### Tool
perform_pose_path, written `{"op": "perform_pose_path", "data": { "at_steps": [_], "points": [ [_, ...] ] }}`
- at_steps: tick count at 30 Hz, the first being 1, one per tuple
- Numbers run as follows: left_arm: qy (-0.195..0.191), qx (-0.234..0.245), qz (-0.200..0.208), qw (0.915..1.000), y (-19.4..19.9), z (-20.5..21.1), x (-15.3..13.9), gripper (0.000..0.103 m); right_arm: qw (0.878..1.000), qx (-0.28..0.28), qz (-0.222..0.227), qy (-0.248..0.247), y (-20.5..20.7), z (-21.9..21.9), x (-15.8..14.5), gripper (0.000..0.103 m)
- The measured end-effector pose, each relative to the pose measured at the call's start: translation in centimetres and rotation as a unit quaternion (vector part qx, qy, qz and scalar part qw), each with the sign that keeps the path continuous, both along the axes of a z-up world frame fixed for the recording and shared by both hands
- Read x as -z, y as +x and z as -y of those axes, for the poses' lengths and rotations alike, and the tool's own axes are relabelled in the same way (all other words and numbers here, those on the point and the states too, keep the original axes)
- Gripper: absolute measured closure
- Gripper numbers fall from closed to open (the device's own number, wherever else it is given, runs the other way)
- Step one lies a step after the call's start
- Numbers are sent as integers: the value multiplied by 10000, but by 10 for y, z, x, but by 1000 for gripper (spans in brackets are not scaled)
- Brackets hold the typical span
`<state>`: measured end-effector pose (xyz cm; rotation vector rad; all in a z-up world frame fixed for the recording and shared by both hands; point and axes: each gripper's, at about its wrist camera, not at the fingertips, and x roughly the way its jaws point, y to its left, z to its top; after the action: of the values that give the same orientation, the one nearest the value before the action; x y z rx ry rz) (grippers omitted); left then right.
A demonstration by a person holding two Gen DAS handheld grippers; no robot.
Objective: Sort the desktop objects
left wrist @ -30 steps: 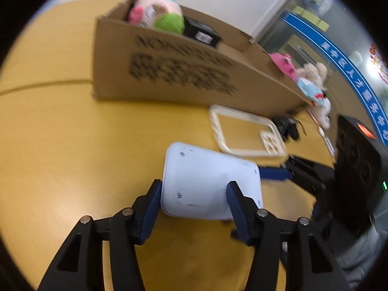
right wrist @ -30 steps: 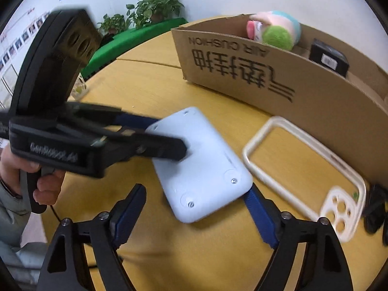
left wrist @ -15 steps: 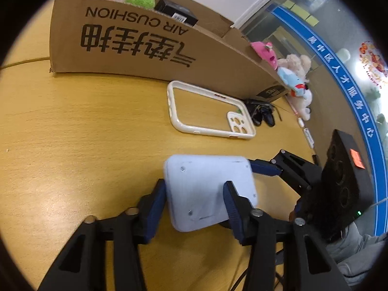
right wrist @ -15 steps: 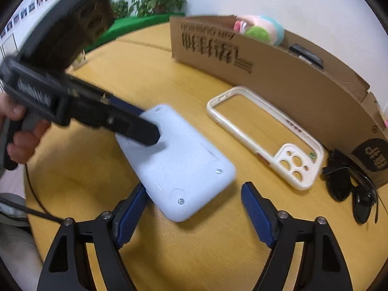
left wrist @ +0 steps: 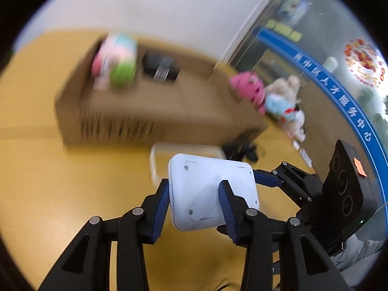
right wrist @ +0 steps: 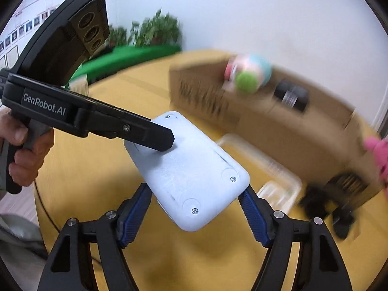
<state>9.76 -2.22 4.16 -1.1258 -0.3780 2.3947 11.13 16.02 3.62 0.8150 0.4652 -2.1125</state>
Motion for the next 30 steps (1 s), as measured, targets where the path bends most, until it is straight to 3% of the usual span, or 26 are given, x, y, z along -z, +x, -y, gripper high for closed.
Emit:
{"op": "perform_pose_path", "data": {
  "at_steps": [7,10,15,18,22,30],
  "points": [
    [-182,157,-1323,9909,-52,-23,-109,63,9932,45,-1157,-134,-49,-9,-107,30],
    [-187,207,-1566,9873,-87,-30,-143,63,9896,64,-1425,-179,-86,-14,-152,30],
    [-269,209,-1745,9841,-151,-44,-179,63,9876,93,-1562,-145,-144,-20,-199,30],
    [-246,122,-1654,9858,-185,-44,-180,63,9907,58,-1355,-102,-193,-23,-214,30],
    [-245,-6,-1362,9904,-248,-48,-164,63,9933,27,-1140,158,-255,-18,-212,30],
    [-116,-78,-418,9990,-353,-53,-91,63,9981,-54,-446,422,-365,-26,-151,30]
  ]
}}
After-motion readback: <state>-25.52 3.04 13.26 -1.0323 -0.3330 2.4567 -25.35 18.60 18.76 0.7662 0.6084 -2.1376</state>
